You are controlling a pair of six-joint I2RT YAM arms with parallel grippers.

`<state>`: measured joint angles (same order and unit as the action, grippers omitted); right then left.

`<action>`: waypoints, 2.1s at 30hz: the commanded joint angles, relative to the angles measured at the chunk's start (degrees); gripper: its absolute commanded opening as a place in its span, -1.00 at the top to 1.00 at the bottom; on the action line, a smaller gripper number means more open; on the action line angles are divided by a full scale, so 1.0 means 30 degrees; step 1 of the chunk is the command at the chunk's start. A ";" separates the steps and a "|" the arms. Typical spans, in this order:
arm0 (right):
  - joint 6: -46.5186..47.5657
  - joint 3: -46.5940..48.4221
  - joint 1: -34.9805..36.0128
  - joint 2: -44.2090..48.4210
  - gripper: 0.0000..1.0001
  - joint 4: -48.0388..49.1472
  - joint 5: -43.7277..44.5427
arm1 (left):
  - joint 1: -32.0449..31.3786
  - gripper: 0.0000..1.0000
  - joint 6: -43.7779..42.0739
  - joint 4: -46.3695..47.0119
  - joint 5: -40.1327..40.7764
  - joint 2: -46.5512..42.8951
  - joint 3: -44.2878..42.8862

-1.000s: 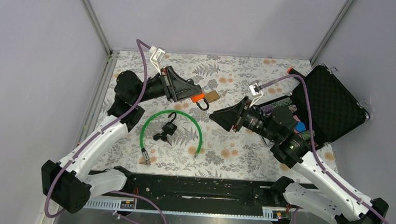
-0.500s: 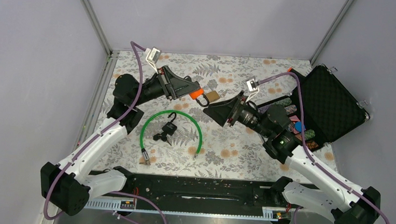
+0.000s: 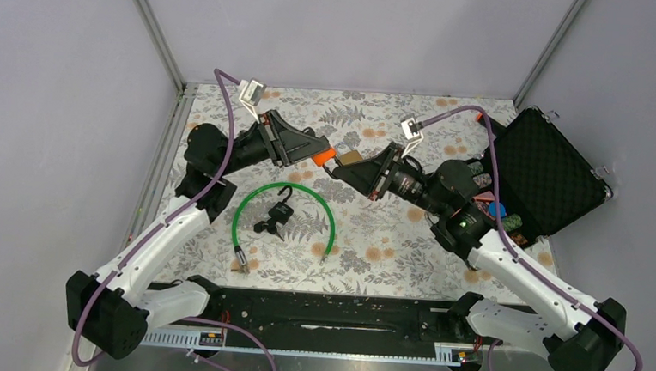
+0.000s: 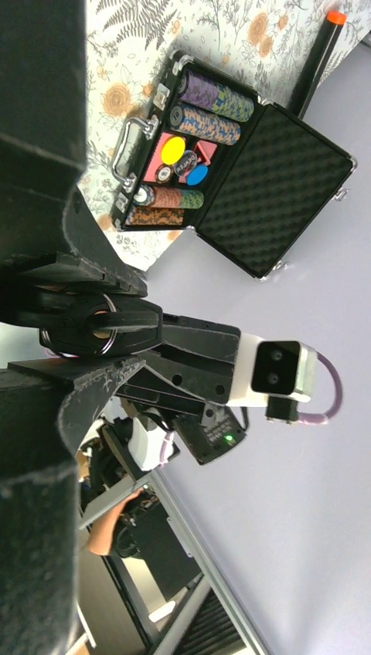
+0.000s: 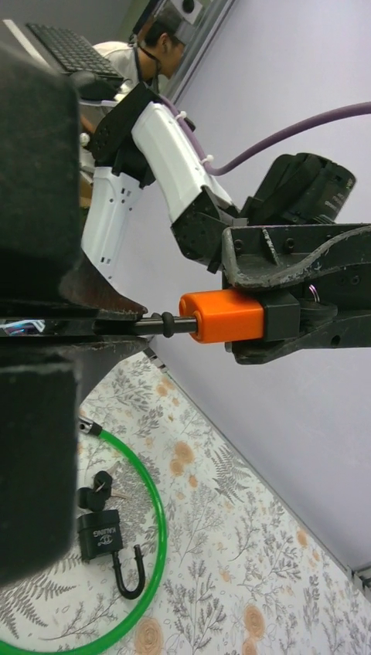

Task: Lock with the key
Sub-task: Lock the lock.

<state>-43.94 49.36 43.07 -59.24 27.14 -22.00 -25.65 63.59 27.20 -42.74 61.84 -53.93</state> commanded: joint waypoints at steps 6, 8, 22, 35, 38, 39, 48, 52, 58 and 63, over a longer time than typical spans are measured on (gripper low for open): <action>0.3122 0.3657 0.0050 0.1288 1.00 -0.5369 -0.1986 | -0.0007 0.84 -0.4810 -0.3727 -0.4090 -0.1204 -0.1140; 0.3371 0.4071 0.0042 0.1479 1.00 -0.6270 -0.1900 | 0.0002 0.82 -0.4494 -0.2952 -0.4456 -0.1246 -0.0773; 0.4443 0.6485 -0.0177 0.1117 1.00 -1.0393 -0.2228 | 0.0036 1.00 -0.2157 0.1755 -0.6739 -0.0761 0.0765; 0.3072 0.5249 -0.0157 -0.0251 1.00 -0.5706 -0.1306 | -0.1193 1.00 0.0238 0.3685 -0.5273 -0.0124 0.2417; 0.2972 0.5113 -0.0164 -0.0495 1.00 -0.5152 -0.0972 | -0.1440 1.00 0.0535 0.3981 -0.4974 0.0065 0.2638; 0.2850 0.5046 -0.0171 -0.0569 1.00 -0.4929 -0.0857 | -0.1565 1.00 0.0500 0.3990 -0.4884 0.0101 0.2675; 0.1582 0.3859 -0.0159 -0.0279 1.00 -0.1868 0.1696 | -0.3009 1.00 0.0811 0.4699 -0.3603 0.1049 0.3749; 0.1347 0.3831 -0.0178 -0.0099 1.00 -0.1257 0.2669 | -0.3636 1.00 0.0715 0.4799 -0.3011 0.1265 0.4324; 0.0474 0.3336 -0.0181 -0.0275 1.00 0.0425 0.3514 | -0.4686 1.00 0.0599 0.5022 -0.2371 0.1750 0.4533; 0.0324 0.3048 -0.0204 0.0018 1.00 0.0974 0.4627 | -0.4937 1.00 0.0916 0.5515 -0.2074 0.1768 0.5019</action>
<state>-40.86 56.36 42.13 -57.95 6.07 -18.37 -32.32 65.67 47.81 -35.00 65.45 -41.91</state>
